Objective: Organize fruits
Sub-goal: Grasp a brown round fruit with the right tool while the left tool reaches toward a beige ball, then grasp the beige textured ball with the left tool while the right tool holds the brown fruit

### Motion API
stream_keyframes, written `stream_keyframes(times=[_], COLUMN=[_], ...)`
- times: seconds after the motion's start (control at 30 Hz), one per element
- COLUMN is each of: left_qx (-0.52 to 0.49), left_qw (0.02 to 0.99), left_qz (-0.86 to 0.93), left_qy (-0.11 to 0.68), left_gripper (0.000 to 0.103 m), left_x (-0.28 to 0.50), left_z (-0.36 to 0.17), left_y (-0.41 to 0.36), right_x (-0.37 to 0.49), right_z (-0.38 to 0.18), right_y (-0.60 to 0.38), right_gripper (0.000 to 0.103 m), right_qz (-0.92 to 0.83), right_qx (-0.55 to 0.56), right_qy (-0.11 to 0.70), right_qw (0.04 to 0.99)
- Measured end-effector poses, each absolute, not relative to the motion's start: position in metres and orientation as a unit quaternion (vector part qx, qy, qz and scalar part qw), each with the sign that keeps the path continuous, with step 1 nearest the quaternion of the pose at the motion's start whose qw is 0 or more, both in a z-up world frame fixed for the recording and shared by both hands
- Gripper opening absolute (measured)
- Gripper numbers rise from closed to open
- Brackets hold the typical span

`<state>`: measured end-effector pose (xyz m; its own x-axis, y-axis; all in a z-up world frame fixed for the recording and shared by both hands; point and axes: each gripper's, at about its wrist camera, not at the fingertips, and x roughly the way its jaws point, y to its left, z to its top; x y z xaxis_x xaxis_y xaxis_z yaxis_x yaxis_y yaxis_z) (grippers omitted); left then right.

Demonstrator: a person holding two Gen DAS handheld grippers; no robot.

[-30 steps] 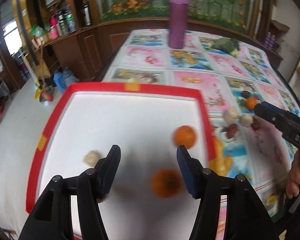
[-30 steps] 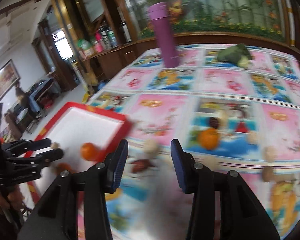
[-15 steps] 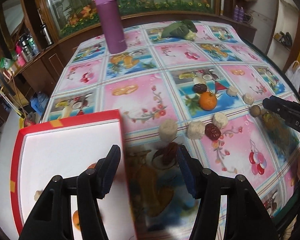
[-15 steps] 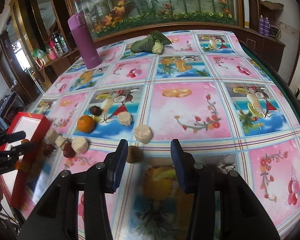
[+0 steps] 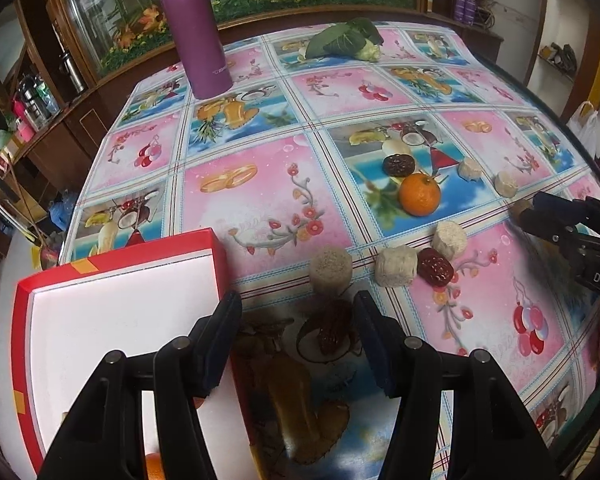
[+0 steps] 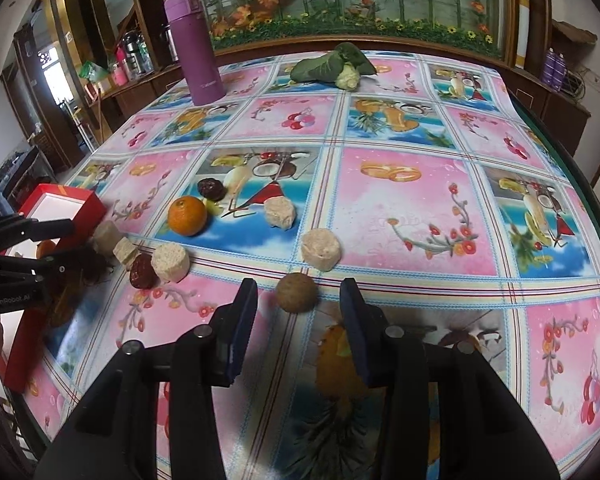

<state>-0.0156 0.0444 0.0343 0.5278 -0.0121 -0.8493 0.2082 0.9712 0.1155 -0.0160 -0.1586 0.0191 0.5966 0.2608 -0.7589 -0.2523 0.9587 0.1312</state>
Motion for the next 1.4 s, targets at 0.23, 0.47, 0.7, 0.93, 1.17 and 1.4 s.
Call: stream_keyframes(times=[0.23, 0.47, 0.7, 0.93, 1.17, 1.4], left_qx=[0.101, 0.085, 0.069, 0.058, 0.058, 0.037], left_qw=[0.864, 0.859, 0.850, 0.849, 0.850, 0.854], left_qz=[-0.075, -0.083, -0.096, -0.113, -0.124, -0.124], left_qy=[0.487, 0.498, 0.513, 0.513, 0.509, 0.503], left_gripper=[0.058, 0.058, 0.047, 0.029, 0.025, 0.025], left_x=[-0.007, 0.009, 0.016, 0.019, 0.017, 0.009], left_z=[0.033, 0.026, 0.015, 0.016, 0.017, 0.022], left_y=[0.042, 0.039, 0.039, 0.039, 0.039, 0.041], right_x=[-0.010, -0.011, -0.011, -0.012, -0.013, -0.012], right_z=[0.013, 0.011, 0.012, 0.011, 0.012, 0.012], right_y=[-0.155, -0.151, -0.153, -0.152, -0.152, -0.155], right_gripper=[0.029, 0.025, 0.025, 0.025, 0.025, 0.025], right_qz=[0.140, 0.139, 0.140, 0.142, 0.142, 0.134], right_qx=[0.007, 0.001, 0.011, 0.012, 0.012, 0.014], right_qy=[0.439, 0.441, 0.443, 0.443, 0.442, 0.440], right_qw=[0.887, 0.887, 0.885, 0.885, 0.886, 0.888])
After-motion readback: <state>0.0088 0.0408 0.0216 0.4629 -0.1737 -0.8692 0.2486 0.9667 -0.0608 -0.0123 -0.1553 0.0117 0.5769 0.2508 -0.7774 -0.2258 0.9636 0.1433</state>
